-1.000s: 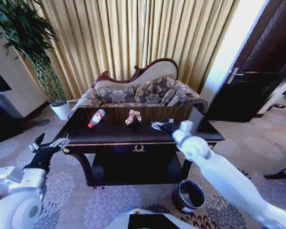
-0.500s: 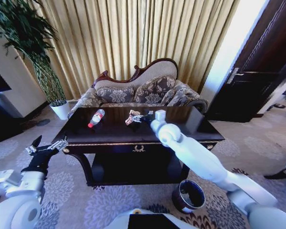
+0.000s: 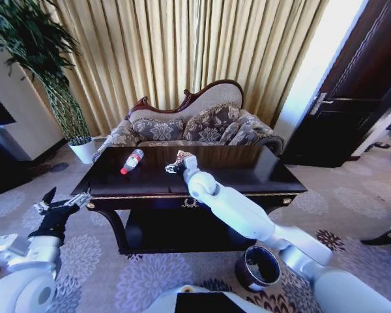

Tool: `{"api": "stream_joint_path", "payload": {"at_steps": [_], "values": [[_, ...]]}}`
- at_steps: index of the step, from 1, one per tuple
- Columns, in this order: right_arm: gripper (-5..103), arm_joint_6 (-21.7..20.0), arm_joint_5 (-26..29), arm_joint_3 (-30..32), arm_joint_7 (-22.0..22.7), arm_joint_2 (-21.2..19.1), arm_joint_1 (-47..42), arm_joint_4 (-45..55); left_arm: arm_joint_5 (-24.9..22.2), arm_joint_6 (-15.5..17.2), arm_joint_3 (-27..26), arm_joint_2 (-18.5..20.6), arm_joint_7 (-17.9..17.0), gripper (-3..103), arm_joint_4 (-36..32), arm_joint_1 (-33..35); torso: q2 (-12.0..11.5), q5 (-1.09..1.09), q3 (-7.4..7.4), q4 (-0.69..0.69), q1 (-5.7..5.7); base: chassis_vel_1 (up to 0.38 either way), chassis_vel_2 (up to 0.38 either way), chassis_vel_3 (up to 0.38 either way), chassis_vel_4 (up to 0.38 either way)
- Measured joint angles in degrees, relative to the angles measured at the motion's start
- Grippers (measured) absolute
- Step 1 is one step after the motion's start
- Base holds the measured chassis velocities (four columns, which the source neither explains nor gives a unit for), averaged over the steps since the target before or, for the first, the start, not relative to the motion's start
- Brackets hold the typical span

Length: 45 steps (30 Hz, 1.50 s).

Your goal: Move to the front of the table and place the trash on the table into the trash bin.

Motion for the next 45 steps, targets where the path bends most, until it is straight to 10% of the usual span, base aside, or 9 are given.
{"api": "stream_joint_path", "payload": {"at_steps": [22,45], "values": [[101,1.4,-1.8,5.4,-3.5,0.7,-1.5,-9.1,0.0,-0.6,-0.3,1.1,0.3,100,0.0,0.9,0.0,0.01,0.00,0.00,0.00,0.000,0.000,0.000,0.000],[17,2.9,-4.1,6.9,-6.1,-0.9,-4.0,-7.5,-0.2,-1.1,0.1,0.7,0.3,100,0.0,0.4,0.0,0.01,0.00,0.00,-0.01,0.000,0.000,0.000,0.000]]}}
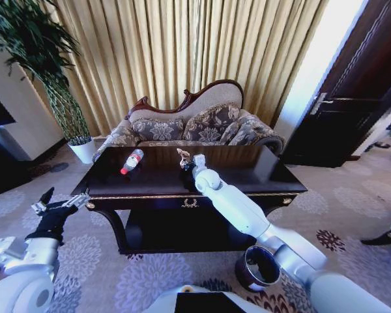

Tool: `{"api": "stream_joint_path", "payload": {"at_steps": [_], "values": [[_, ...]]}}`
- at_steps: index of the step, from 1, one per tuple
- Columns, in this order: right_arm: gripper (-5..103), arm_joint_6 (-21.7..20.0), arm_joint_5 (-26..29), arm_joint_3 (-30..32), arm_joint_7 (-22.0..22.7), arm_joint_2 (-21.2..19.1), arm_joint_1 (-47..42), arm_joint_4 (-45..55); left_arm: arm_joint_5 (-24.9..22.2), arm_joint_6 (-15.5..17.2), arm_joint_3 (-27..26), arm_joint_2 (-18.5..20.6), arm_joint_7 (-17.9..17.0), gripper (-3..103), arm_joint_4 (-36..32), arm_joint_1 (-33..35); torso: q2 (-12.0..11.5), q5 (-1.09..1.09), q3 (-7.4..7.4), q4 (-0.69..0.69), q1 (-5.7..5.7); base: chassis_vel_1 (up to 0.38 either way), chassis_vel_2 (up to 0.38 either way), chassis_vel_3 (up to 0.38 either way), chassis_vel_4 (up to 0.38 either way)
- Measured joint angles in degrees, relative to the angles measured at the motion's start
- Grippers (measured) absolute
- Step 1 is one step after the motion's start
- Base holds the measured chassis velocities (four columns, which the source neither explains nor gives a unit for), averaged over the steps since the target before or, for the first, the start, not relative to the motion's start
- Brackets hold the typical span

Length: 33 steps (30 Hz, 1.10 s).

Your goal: Move to the front of the table and place the trash on the table into the trash bin.

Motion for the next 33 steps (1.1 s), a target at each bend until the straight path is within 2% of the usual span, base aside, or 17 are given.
{"api": "stream_joint_path", "payload": {"at_steps": [2,4,12,14,15,16,17,18,19,21,22,25,27,28,30,32,33], "values": [[17,0.1,-0.1,0.2,-0.1,-0.2,-0.2,0.0,0.0,0.0,0.1,0.0,0.0,100,0.0,-0.1,0.0,0.00,0.00,0.00,0.00,0.000,0.000,0.000,0.000],[2,0.3,-0.2,0.6,-0.2,-1.0,-0.5,0.7,-0.1,0.0,0.4,0.0,0.0,100,0.0,-0.5,0.0,0.00,0.00,0.00,0.00,0.000,0.000,0.000,0.000],[0,1.4,-0.3,2.6,-0.4,-3.1,-1.5,4.2,-0.2,0.1,1.0,0.3,0.0,100,0.0,-1.4,0.0,0.00,0.00,0.01,0.00,0.000,0.000,0.000,0.000],[0,2.3,-0.5,3.7,-0.3,-4.8,-2.0,6.5,-0.3,0.1,1.2,0.3,0.0,100,0.0,-1.8,0.0,0.01,0.00,0.02,0.00,0.000,0.000,0.000,0.000],[0,2.6,-0.9,5.3,-0.3,-6.9,-2.6,8.9,-0.6,0.2,1.2,0.2,0.0,100,0.0,-2.1,0.0,0.00,0.00,0.00,0.00,0.000,0.000,0.000,0.000],[0,2.6,-0.9,5.3,-0.3,-6.9,-2.6,8.9,-0.6,0.2,1.2,0.2,0.0,100,0.0,-2.1,0.0,0.00,0.00,0.00,0.00,0.000,0.000,0.000,0.000],[0,2.7,-1.0,6.4,-0.1,-8.1,-2.9,10.0,-0.9,0.3,1.1,0.2,0.0,100,0.0,-2.1,0.0,0.00,0.00,-0.01,0.00,0.000,0.000,0.000,0.000],[0,2.8,-1.0,9.2,0.1,-10.9,-3.8,12.4,-1.5,0.7,0.6,0.2,0.0,100,0.0,-2.1,0.0,0.00,0.00,0.00,0.00,0.000,0.000,0.000,0.000],[0,2.8,-1.0,9.2,0.1,-10.9,-3.8,12.4,-1.5,0.7,0.6,0.2,0.0,100,0.0,-2.1,0.0,0.00,0.00,0.00,0.00,0.000,0.000,0.000,0.000],[0,2.8,-0.9,13.7,0.2,-14.9,-5.9,16.1,-1.9,1.0,0.3,0.4,-0.1,100,0.0,-2.4,0.0,0.00,0.00,-0.01,0.00,0.000,0.000,0.000,0.000],[0,2.8,-0.9,13.7,0.2,-14.9,-5.9,16.1,-1.9,1.0,0.3,0.4,-0.1,100,0.0,-2.4,0.0,0.00,0.00,-0.01,0.00,0.000,0.000,0.000,0.000],[0,3.3,1.8,21.4,-0.3,-21.0,-13.1,24.3,-2.1,1.0,0.5,0.9,-0.2,100,0.0,-3.1,0.0,0.01,0.00,-0.01,0.00,0.000,0.000,0.000,0.000],[0,3.6,2.3,22.9,-0.4,-22.3,-15.1,26.0,-2.1,1.0,0.7,1.2,-0.2,100,0.0,-3.2,0.0,0.01,0.00,-0.02,0.00,0.000,0.000,0.000,0.000],[0,4.2,2.8,27.0,-0.4,-25.2,-20.2,30.3,-2.2,1.0,1.0,1.7,-0.1,100,0.0,-3.3,0.0,0.01,-0.01,-0.02,0.00,0.000,0.000,0.000,0.000],[0,4.2,3.1,29.1,-0.4,-26.0,-22.5,32.0,-2.3,1.0,1.1,2.0,0.0,100,0.0,-3.4,0.0,0.01,-0.01,-0.02,0.00,0.000,0.000,0.000,0.000],[0,4.0,3.6,35.1,-0.4,-27.3,-29.2,36.0,-3.0,1.1,0.9,2.8,0.2,100,0.0,-3.7,0.0,0.00,-0.01,-0.02,-0.01,0.000,0.000,0.000,0.000],[0,4.0,3.6,35.1,-0.4,-27.3,-29.2,36.0,-3.0,1.1,0.9,2.8,0.2,100,0.0,-3.7,0.0,0.00,-0.01,-0.02,-0.01,0.000,0.000,0.000,0.000]]}}
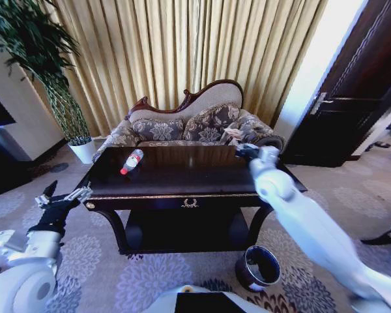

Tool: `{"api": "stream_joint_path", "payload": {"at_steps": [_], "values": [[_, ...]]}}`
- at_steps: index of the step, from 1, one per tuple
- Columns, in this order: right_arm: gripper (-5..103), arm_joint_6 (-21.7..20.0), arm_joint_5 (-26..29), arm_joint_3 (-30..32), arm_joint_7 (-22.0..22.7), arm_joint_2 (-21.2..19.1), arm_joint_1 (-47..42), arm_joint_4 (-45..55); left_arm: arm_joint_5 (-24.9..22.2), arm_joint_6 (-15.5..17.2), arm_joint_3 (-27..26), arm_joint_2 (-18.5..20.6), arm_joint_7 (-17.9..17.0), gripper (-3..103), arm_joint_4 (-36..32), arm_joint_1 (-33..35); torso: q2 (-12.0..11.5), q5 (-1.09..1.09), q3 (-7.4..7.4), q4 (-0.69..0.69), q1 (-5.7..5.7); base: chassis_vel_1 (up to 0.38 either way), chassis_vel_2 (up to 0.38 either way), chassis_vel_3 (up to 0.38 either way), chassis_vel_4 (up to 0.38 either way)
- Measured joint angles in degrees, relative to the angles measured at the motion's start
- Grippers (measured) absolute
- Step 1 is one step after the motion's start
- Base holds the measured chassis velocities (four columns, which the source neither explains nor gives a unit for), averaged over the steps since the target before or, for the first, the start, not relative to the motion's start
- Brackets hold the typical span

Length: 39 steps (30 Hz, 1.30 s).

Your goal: Move to the front of the table and place the trash on the table into the trash bin.

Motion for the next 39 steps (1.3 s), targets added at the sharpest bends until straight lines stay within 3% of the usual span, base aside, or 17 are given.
{"api": "stream_joint_path", "payload": {"at_steps": [3,7,16,28,39], "values": [[0,0.0,-0.4,3.8,-0.1,0.5,-6.0,2.8,-0.5,0.0,-0.5,0.7,0.0,100,0.0,-0.4,0.0,0.00,0.00,0.03,0.00,0.000,0.000,0.000,0.000],[0,0.1,-3.5,9.7,-0.4,4.0,-16.9,7.9,-0.7,0.0,-0.3,1.1,0.0,100,0.0,-0.5,0.0,0.00,0.00,0.01,0.00,0.000,0.000,0.000,0.000],[0,2.8,-5.9,21.1,-2.1,6.5,-28.2,14.0,-0.7,0.6,0.4,2.0,0.4,100,0.0,-0.3,0.0,0.00,0.01,0.01,0.01,0.000,0.000,0.000,0.000],[0,3.3,-3.3,19.0,-1.0,5.6,-33.7,20.1,-1.8,0.9,1.1,3.5,0.8,100,0.0,-1.0,0.0,-0.01,0.02,0.02,0.01,0.000,0.000,0.000,0.000],[0,2.9,-4.6,17.8,-0.7,6.4,-33.0,20.1,-2.4,1.0,0.4,3.6,0.7,100,0.0,-0.9,0.0,0.00,0.02,0.02,0.01,0.000,0.000,0.000,0.000]]}}
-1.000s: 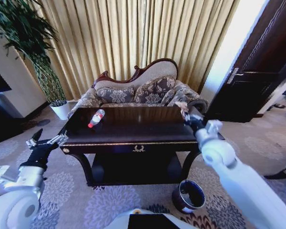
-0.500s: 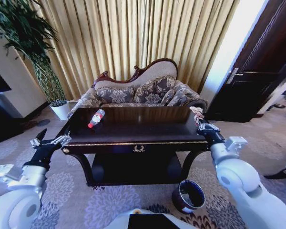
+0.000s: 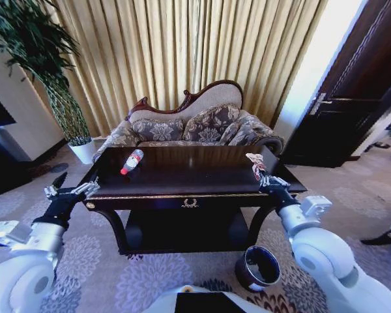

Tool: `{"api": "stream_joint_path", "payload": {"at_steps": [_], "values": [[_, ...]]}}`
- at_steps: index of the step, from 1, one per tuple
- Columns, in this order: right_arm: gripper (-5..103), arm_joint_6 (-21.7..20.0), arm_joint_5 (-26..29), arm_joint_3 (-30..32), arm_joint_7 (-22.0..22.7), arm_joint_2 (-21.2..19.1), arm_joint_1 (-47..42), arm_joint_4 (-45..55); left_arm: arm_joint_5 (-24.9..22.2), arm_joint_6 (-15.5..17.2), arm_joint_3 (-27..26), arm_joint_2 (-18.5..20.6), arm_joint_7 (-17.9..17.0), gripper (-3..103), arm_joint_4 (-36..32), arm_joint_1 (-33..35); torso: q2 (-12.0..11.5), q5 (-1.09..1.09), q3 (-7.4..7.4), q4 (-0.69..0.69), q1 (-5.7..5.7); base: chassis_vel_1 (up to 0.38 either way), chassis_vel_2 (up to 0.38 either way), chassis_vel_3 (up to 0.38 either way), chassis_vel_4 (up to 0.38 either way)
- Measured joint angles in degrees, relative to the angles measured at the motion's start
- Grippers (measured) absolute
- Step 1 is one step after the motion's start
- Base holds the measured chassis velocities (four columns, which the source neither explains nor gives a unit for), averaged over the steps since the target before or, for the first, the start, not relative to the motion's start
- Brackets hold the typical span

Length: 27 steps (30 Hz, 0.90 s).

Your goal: Move to the front of the table and place the trash on the table into the trash bin.

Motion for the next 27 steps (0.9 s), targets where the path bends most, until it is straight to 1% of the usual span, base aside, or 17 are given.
{"api": "stream_joint_path", "payload": {"at_steps": [3,12,24,27], "values": [[0,0.0,-1.3,-0.8,0.0,0.9,0.2,-0.4,0.3,-0.1,0.5,-0.7,0.4,100,0.0,0.0,0.0,0.00,0.00,0.00,0.00,0.000,0.000,0.000,0.000],[0,0.4,-1.5,-1.0,0.0,1.4,0.4,-0.8,0.4,-0.1,0.9,-0.4,0.6,100,0.0,-0.3,0.0,0.00,0.00,-0.01,0.01,0.058,-0.044,-0.046,0.043],[0,1.5,-3.6,-3.3,0.0,1.8,2.2,-2.2,0.5,-0.3,0.7,-0.6,0.7,100,0.0,0.2,0.0,0.00,-0.02,0.00,-0.02,0.153,-0.155,-0.154,0.166],[0,2.6,-4.5,-4.3,-0.1,1.9,3.0,-3.0,0.5,-0.3,0.6,-0.6,0.7,100,0.0,0.2,0.0,-0.01,-0.01,-0.01,-0.03,0.089,-0.106,-0.104,0.051]]}}
